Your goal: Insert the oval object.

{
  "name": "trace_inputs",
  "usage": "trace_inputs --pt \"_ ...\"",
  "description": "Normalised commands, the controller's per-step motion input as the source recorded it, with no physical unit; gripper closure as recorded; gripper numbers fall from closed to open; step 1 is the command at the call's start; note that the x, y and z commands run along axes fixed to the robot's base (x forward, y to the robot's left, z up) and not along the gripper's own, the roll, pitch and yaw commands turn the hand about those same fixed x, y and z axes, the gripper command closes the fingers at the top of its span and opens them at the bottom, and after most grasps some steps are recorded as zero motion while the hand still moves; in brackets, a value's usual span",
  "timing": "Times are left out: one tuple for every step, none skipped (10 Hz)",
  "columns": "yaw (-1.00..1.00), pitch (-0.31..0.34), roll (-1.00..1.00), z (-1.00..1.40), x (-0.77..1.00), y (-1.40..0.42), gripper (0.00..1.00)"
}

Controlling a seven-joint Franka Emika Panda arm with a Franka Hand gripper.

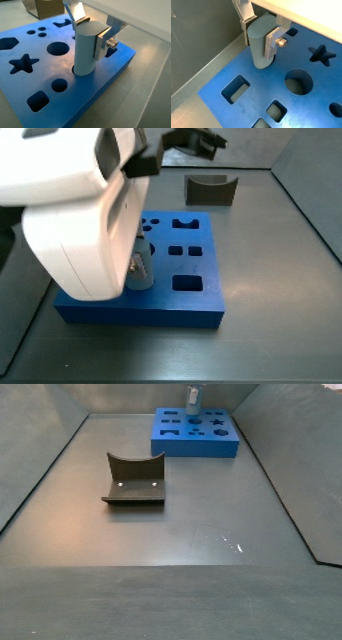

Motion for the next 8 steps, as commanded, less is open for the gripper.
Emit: trace_inputs --pt "-0.07 -0.130 -0.04 -0.61 0.03 0.06 1.00" --pt "-0.13 -0.200 -0.11 -0.73 0.00 0.00 1.00" --pt "-0.14 -0.169 -0.12 -0.71 0.00 0.00 1.00" --pt "-0.10 -0.124 -0.07 -0.62 0.01 0.00 1.00" --pt "-0.04 -0.174 -0.11 -0.49 0.00 0.00 1.00" --pt "-0.02 -0.091 -0.04 -0.32 0.11 0.00 1.00" --pt "0.00 -0.034 0.00 -0.23 0.17 0.00 1.00" --pt "0.00 0.000 0.00 -0.01 0.00 0.00 1.00"
